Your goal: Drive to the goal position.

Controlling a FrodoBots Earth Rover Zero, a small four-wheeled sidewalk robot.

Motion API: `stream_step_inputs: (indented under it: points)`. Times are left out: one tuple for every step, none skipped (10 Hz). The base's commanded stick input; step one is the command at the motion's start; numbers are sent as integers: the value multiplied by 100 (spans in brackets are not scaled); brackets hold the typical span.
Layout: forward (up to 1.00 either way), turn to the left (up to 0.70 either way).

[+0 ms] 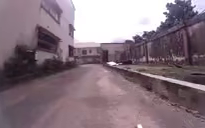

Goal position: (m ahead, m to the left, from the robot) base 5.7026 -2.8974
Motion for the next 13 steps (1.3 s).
stream_step_inputs:
  points:
    - [50, 5]
    - [50, 5]
    - [50, 5]
    - [50, 5]
    - [50, 5]
    - [50, 5]
    - [50, 5]
    - [50, 5]
    - [50, 5]
    - [50, 5]
    - [50, 5]
    - [50, 5]
    - [50, 5]
